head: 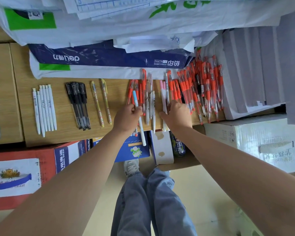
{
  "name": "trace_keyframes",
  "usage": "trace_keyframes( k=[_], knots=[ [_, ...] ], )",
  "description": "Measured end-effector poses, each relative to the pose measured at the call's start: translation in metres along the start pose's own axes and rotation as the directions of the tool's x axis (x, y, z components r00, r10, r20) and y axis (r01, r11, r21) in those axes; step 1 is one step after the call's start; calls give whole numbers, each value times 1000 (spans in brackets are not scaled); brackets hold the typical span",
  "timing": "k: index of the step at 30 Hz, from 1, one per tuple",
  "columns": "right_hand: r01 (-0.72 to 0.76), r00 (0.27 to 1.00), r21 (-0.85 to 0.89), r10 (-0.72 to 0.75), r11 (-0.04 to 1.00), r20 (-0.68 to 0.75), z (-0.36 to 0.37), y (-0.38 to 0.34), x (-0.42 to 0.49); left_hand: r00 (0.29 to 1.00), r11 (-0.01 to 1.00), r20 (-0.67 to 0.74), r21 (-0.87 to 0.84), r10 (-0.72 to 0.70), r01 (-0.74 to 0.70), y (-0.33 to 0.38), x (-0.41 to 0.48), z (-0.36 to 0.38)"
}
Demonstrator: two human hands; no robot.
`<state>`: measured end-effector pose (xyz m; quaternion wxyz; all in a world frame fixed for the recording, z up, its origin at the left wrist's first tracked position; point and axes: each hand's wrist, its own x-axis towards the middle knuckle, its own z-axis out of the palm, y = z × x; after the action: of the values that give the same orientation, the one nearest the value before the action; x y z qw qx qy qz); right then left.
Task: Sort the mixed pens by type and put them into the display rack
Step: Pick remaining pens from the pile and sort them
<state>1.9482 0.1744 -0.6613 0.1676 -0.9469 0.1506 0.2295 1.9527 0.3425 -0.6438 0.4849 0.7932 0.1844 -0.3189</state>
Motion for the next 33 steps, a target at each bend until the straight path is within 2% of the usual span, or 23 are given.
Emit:
trace_keyframes(
  k=[4,8,14,16,18,22,28,33],
  knots=[
    [16,1000,-18,-16,1000,17,-2,-4,2,1000,1000,-3,-14,3,-3,0,-2,-2],
    [16,999,130,-21,991,36,-5,-2,5,1000,998,25,-52,-18,20,-1,-2,-7],
    [163,955,390,-245,906,168,-29,-13,-6,998,980,-7,-192,-56,54,6,-10,-14],
    [136,917,482,-295,865,270,-36,-24,-11,998,975,-46,-218,-41,30,9,-18,-19],
    [106,847,538,-359,836,391,-41,-38,-16,994,957,-100,-291,-36,5,10,-25,-25],
    [82,694,531,-430,844,577,-48,-64,-31,975,909,-213,-415,-61,-34,5,-43,-44],
    [226,564,452,-495,863,661,-42,-113,-56,950,849,-280,-527,-138,-32,-25,-77,-83],
    [250,484,476,-534,843,693,-27,-163,-96,922,843,-351,-536,-164,-55,-59,-103,-123]
  ],
)
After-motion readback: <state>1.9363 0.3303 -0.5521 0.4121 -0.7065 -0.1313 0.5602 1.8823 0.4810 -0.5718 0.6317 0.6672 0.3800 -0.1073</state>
